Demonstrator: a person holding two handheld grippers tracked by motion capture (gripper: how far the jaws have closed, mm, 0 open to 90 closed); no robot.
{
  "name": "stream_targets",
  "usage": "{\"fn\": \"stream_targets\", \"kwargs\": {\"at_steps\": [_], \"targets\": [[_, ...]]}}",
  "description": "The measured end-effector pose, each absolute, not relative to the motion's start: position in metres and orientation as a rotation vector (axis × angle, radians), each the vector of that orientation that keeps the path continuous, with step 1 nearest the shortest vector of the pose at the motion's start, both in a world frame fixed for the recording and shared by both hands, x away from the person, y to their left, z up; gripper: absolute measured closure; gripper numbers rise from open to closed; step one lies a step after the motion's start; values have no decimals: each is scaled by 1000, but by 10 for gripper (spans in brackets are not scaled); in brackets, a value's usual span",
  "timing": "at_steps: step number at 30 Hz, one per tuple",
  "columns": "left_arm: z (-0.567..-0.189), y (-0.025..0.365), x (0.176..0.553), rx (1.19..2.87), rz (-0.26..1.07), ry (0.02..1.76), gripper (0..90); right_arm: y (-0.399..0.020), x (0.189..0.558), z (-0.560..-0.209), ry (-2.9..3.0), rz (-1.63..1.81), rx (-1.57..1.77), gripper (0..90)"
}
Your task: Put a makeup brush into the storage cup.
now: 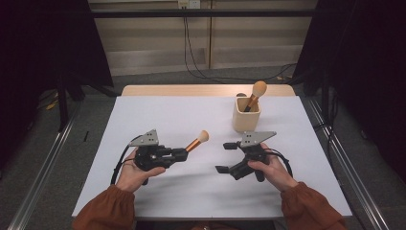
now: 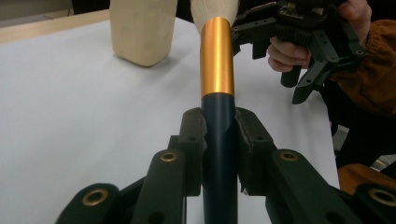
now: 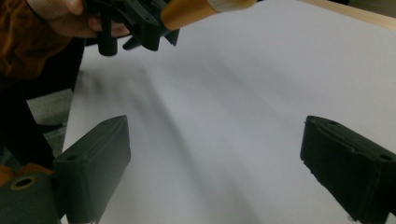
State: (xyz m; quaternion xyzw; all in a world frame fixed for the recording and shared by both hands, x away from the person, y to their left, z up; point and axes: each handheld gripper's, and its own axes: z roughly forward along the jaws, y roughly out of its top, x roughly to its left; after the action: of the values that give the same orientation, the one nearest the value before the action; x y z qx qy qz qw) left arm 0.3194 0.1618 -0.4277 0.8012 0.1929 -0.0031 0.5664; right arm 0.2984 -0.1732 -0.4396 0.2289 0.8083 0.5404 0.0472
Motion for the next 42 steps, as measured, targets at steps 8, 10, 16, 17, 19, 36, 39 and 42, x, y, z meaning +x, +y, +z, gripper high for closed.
{"fn": "stream_targets", "kwargs": {"at_steps": [8, 10, 16, 17, 19, 36, 39, 42], "targets": [[-425, 159, 317, 1830, -2, 440, 745, -174, 298, -436, 2418, 1708, 667, 78], [-425, 158, 317, 1820, 0, 436, 744, -172, 299, -435, 2421, 1703, 658, 60], [-423, 157, 317, 1786, -2, 429, 744, -170, 301, -433, 2337, 1784, 656, 32], [-423, 157, 317, 1785, 0, 427, 744, -170, 301, -432, 2321, 1803, 658, 26], [-422, 156, 317, 1769, -5, 428, 744, -170, 302, -430, 2293, 1831, 663, 25], [-417, 143, 317, 1758, -24, 368, 744, -158, 307, -420, 2261, 1958, 600, 31], [-418, 141, 316, 1761, -26, 360, 744, -157, 308, -422, 2270, 1961, 599, 85], [-418, 140, 316, 1764, -28, 354, 744, -157, 309, -422, 2267, 1978, 597, 136]]}}
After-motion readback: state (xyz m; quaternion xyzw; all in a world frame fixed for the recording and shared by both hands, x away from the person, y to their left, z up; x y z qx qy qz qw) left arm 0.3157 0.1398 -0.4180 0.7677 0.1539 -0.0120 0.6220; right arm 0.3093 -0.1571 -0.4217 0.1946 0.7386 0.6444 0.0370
